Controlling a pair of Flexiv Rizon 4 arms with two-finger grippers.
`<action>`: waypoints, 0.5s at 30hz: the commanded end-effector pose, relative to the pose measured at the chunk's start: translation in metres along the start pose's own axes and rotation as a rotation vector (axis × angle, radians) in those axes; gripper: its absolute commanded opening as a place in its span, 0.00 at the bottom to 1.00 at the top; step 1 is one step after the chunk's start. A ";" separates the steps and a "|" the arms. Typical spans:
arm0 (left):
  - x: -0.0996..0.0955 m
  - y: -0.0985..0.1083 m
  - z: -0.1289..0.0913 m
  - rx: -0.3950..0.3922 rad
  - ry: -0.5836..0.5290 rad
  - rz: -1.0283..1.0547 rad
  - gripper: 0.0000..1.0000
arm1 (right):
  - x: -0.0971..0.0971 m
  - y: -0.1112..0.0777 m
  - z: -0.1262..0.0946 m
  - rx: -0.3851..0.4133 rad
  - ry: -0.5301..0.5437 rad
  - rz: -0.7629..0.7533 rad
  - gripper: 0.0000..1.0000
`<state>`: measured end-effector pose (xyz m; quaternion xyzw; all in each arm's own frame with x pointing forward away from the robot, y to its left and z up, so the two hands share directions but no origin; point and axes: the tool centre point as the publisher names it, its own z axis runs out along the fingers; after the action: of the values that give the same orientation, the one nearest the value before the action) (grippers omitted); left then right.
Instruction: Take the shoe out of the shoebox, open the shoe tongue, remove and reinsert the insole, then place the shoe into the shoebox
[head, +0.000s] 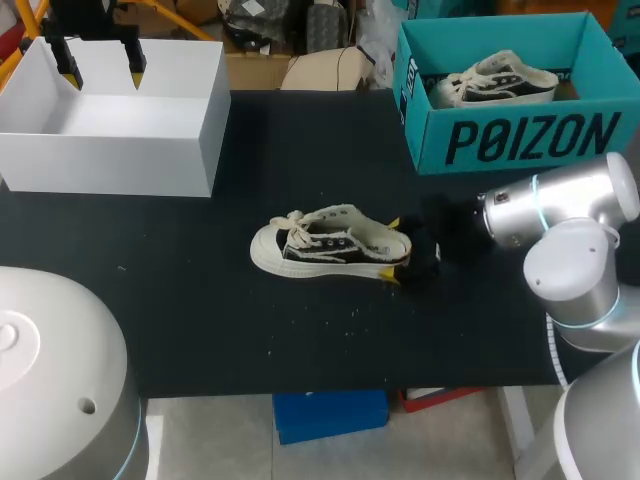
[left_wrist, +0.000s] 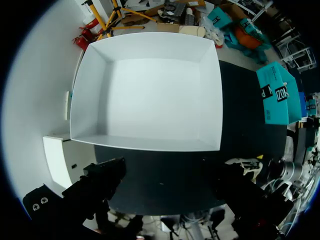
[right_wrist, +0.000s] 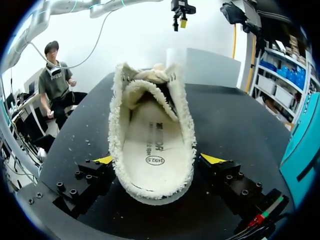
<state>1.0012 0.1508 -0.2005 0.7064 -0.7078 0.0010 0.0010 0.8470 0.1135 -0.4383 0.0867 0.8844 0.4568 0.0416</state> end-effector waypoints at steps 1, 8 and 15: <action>0.000 0.000 0.000 -0.001 -0.001 -0.001 1.00 | -0.006 0.000 0.000 0.006 0.005 -0.002 1.00; 0.000 0.000 0.000 -0.001 -0.001 -0.001 1.00 | -0.009 0.001 -0.002 0.007 0.006 -0.007 1.00; 0.000 0.000 0.000 -0.001 -0.001 -0.001 1.00 | -0.009 0.002 0.000 0.009 0.017 -0.005 1.00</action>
<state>1.0012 0.1508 -0.2005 0.7064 -0.7078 0.0010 0.0010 0.8535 0.1110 -0.4365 0.0820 0.8856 0.4555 0.0392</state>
